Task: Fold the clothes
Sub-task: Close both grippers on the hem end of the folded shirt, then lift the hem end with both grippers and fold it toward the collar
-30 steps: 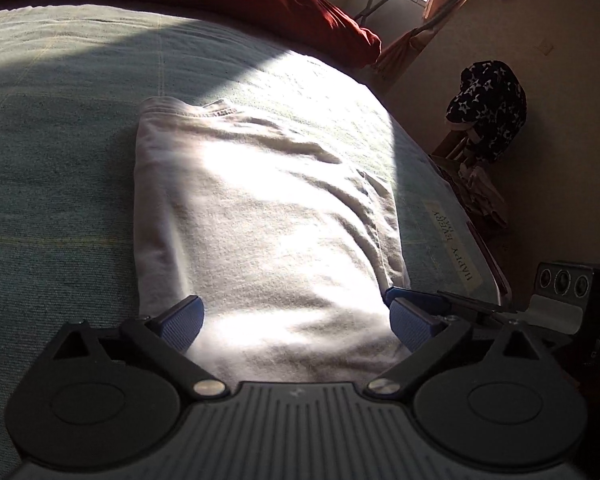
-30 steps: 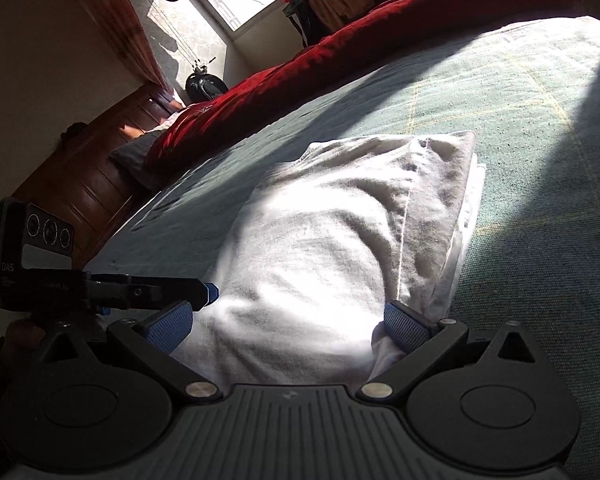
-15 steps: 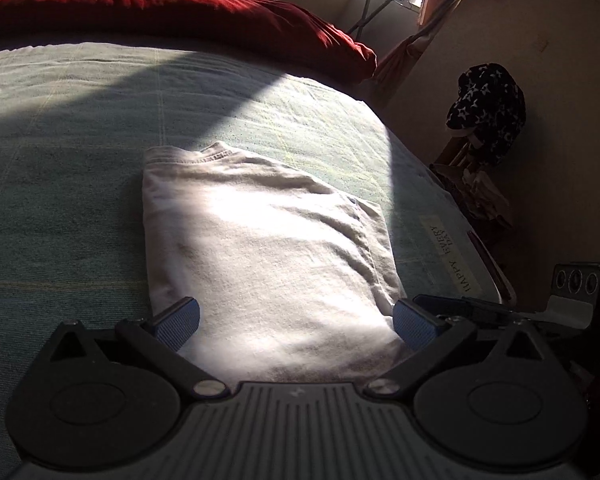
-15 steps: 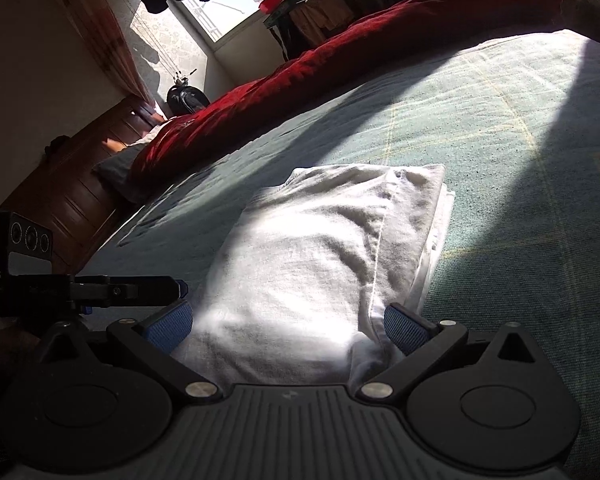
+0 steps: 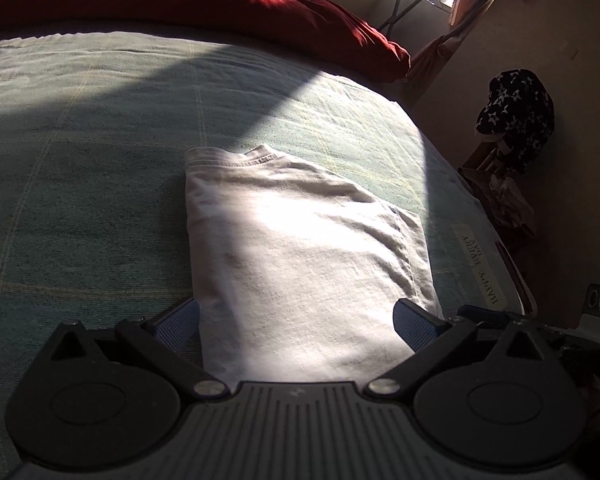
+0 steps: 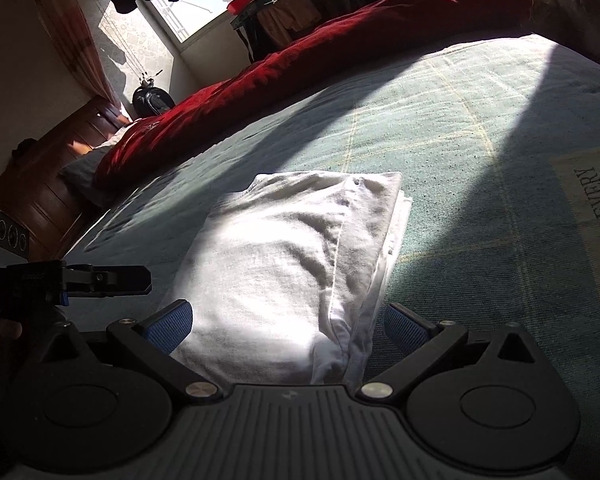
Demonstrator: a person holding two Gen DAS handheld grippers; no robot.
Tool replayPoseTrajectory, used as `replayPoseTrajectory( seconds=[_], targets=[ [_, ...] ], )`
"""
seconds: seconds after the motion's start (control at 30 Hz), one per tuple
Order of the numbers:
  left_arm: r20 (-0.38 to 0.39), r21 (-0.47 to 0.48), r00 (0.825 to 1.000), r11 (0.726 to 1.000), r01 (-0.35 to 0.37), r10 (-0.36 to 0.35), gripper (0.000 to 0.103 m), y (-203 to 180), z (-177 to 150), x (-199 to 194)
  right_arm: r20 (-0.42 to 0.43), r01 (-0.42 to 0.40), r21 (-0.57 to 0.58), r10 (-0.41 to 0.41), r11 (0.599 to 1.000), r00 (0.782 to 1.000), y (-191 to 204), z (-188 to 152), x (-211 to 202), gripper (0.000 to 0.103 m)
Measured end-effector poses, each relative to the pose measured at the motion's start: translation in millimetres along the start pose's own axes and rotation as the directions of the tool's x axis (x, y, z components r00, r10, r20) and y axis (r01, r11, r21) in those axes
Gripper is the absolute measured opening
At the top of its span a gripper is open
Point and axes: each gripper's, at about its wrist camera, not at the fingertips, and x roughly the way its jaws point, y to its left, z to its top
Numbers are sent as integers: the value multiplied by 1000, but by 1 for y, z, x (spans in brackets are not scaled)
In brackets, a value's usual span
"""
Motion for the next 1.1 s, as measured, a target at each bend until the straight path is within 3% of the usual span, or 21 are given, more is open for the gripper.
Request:
replayPoseTrajectory(
  seconds=[0.13, 0.23, 0.37, 0.63, 0.87, 1.0, 1.1],
  targets=[
    [-8, -58, 1000, 998, 26, -26, 102, 13, 0, 3, 26, 14, 65, -16, 998, 1000, -13, 2, -4, 103],
    [-14, -102, 999, 994, 44, -46, 102, 23, -1, 5, 4, 4, 219, -5, 976, 1000, -36, 3, -1, 103],
    [-19, -160, 997, 985, 69, -73, 102, 36, -1, 8, -25, -117, 426, 141, 897, 990, -67, 1, 11, 103],
    [-48, -250, 978, 951, 184, -202, 102, 59, 12, 35, -77, -182, 495, 252, 850, 965, -76, 20, 47, 103],
    [-69, -266, 966, 938, 222, -248, 102, 55, 34, 63, -101, -191, 475, 268, 859, 958, -70, 46, 83, 103],
    [-81, -252, 956, 934, 253, -281, 102, 51, 22, 55, -105, -211, 458, 289, 864, 952, -63, 38, 76, 103],
    [-81, -258, 946, 923, 284, -314, 102, 56, 13, 50, -134, -248, 473, 347, 846, 928, -59, 22, 66, 103]
  ],
)
